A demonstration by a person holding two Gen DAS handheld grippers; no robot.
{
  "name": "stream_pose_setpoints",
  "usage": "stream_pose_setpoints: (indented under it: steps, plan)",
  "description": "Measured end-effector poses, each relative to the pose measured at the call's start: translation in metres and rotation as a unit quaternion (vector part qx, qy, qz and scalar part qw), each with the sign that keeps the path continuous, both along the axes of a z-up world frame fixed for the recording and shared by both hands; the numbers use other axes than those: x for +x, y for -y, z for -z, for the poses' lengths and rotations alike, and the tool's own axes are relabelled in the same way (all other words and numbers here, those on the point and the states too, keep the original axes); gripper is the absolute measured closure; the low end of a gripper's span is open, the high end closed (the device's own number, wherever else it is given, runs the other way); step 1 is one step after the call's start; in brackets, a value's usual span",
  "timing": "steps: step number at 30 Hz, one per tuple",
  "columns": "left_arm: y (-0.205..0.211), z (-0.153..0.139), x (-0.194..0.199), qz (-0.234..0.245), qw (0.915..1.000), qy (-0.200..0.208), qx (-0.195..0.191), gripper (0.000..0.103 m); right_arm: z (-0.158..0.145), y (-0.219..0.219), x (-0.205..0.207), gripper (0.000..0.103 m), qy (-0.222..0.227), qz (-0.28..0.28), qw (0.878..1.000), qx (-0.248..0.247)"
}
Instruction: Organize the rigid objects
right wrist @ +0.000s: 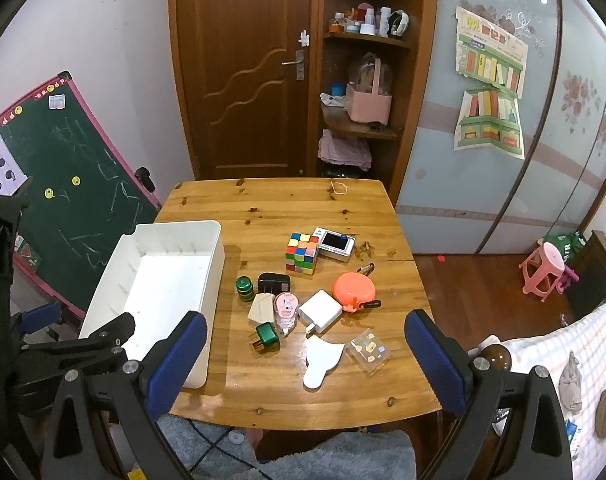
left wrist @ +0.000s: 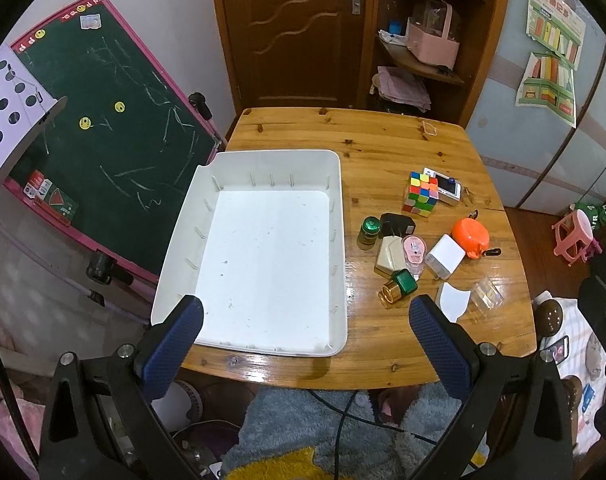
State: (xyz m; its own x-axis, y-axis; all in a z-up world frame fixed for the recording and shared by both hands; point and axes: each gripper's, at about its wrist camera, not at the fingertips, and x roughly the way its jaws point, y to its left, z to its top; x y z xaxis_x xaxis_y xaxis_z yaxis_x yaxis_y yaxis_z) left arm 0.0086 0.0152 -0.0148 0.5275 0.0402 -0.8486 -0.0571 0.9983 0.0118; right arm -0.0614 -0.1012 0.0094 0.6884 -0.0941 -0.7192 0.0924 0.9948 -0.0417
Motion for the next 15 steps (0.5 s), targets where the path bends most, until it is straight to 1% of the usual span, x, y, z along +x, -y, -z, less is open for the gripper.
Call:
stream_pose_setpoints:
  steps: [10,15]
  plan:
    - [-0.0007,-0.0007,0.0002,-0.001,1.0000,-0.006,-0.007,0.000,0.0035,-0.0007,0.0023,0.003,-0.011,-0.002,1.000,0.004]
    - [0.0008,0.0039,0.0000,0.000,0.9999,-0.011,-0.006,0.000,0.0059,0.0004,0.0029,0.003,-0.014,-0.001,1.000,0.004]
